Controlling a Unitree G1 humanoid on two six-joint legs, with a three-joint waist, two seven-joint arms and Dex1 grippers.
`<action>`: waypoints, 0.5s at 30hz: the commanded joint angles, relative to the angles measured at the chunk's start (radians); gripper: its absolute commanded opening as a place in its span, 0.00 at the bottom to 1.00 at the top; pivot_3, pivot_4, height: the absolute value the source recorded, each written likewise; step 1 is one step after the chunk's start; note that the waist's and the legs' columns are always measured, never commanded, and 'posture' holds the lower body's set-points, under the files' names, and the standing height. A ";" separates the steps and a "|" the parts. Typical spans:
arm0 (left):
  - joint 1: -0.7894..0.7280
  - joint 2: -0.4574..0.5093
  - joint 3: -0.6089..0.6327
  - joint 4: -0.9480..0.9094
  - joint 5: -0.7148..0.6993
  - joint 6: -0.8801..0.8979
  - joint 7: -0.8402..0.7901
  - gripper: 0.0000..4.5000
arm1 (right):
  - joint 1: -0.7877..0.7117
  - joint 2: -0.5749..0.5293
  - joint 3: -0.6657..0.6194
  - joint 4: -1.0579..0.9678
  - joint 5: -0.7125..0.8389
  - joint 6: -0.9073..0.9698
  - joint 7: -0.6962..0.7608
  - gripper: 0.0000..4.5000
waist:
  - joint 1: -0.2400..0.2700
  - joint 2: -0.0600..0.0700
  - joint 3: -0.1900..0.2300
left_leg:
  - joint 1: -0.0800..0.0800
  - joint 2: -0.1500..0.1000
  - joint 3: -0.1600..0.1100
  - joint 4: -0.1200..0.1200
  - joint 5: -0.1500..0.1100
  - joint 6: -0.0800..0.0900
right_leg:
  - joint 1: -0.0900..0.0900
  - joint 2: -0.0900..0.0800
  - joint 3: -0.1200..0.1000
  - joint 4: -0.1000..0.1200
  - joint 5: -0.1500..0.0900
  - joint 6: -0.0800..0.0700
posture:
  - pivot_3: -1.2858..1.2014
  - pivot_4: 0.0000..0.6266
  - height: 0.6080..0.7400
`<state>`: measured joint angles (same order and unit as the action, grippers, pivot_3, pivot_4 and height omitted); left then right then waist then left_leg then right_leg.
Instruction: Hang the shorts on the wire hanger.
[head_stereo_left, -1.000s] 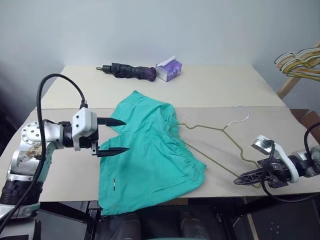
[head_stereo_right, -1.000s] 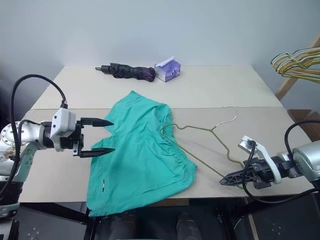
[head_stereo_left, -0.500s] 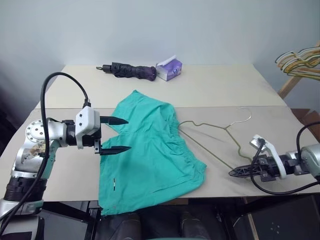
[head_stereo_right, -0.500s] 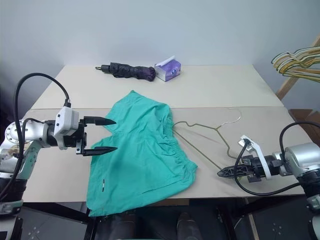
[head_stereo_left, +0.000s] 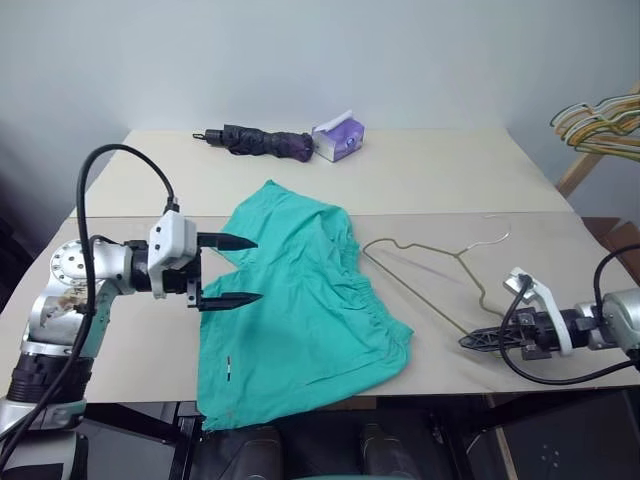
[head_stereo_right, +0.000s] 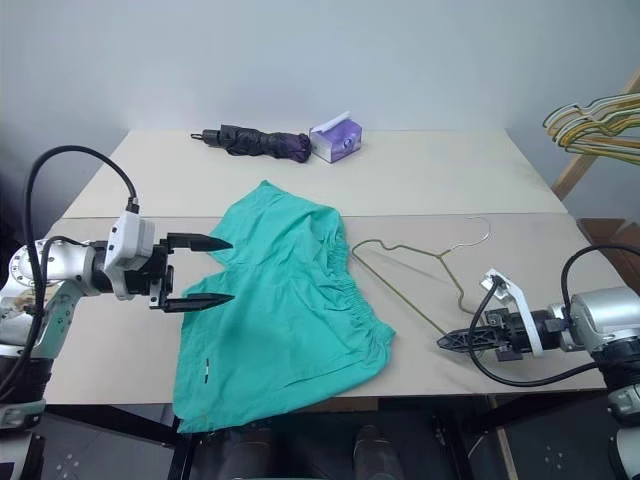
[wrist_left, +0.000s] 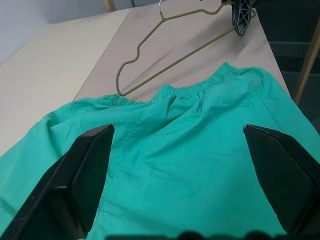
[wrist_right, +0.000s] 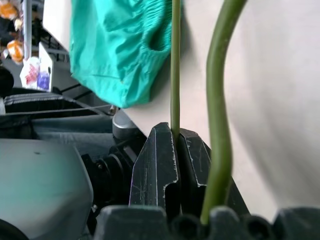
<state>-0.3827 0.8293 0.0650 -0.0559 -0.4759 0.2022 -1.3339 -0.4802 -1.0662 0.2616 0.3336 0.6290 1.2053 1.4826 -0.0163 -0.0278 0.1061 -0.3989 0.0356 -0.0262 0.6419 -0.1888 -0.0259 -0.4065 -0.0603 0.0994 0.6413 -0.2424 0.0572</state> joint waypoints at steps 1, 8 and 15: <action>-0.016 0.008 0.049 -0.037 -0.049 0.040 0.021 1.00 | -0.018 0.010 -0.003 -0.033 0.008 0.016 0.027 0.00 | 0.000 0.000 0.000 | 0.000 0.000 0.000 0.000 0.000 0.000 | 0.000 0.000 0.000 0.000 0.000 0.000 | 0.54 0.12 1.00; 0.001 0.024 0.078 -0.071 -0.083 0.097 0.037 1.00 | 0.002 -0.012 0.013 -0.038 -0.008 0.002 0.052 0.00 | 0.002 0.000 0.000 | 0.000 0.000 0.000 0.000 0.000 0.000 | 0.000 0.000 0.000 0.000 0.000 0.000 | 0.55 0.12 1.00; 0.019 0.030 0.091 -0.088 -0.086 0.107 0.038 1.00 | 0.005 -0.017 0.020 -0.028 -0.026 -0.011 0.067 0.00 | 0.001 0.000 0.000 | 0.000 0.000 0.000 0.000 0.000 0.000 | 0.000 0.000 0.000 0.000 0.000 0.000 | 0.55 0.12 1.00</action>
<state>-0.3576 0.8448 0.1287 -0.1142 -0.5479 0.3072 -1.3013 -0.4628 -1.0715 0.2908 0.3172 0.6011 1.2075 1.5127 -0.0151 -0.0278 0.1062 -0.3989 0.0356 -0.0263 0.6419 -0.1888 -0.0260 -0.4066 -0.0603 0.0992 0.6412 -0.2424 0.0573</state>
